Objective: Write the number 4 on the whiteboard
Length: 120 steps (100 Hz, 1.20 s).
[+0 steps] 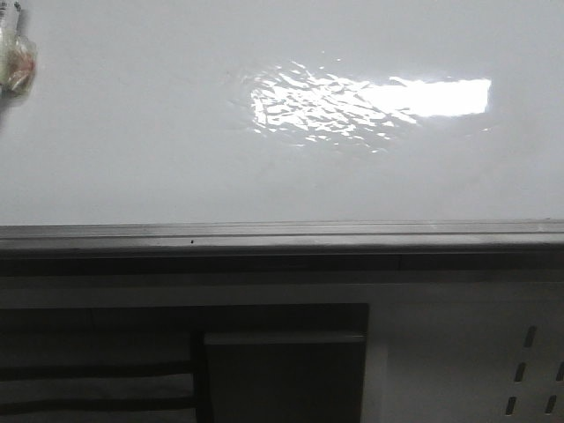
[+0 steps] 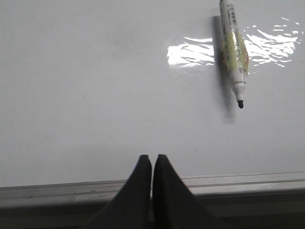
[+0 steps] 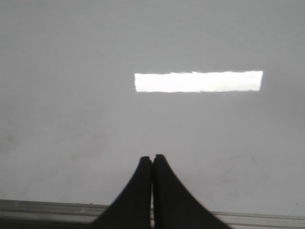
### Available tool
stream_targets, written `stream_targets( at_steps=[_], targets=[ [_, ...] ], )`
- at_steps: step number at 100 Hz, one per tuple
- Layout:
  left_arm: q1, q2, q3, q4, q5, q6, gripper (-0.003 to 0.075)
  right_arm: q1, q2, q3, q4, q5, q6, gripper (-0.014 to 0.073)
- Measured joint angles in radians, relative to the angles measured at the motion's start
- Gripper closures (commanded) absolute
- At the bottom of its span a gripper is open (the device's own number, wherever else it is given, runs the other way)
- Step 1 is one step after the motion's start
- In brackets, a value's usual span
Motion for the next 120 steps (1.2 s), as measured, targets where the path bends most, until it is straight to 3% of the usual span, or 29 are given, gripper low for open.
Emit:
stream_targets(
  at_steps=[37,69,81,100,120],
  targets=[
    [0.0,0.0,0.0,0.0,0.0,0.0,0.0741,0.0,0.0,0.0,0.0,0.0,0.0,0.0664],
    [0.0,0.0,-0.004,-0.064,-0.089,0.0,0.0741,0.0,0.0,-0.002,0.0,-0.009,0.0,0.0664],
    [0.0,0.0,-0.054,-0.088,-0.022,0.0,0.0741,0.0,0.0,-0.051,0.0,0.105,0.0,0.0664],
    [0.0,0.015,-0.256,-0.094,0.083,0.0,0.0741,0.0,0.033,-0.291,0.0,0.301,0.0,0.0664],
    [0.0,0.175,-0.486,-0.095,0.262,0.0,0.0741,0.0,0.17,-0.506,-0.035,0.491,0.0,0.0664]
  ],
)
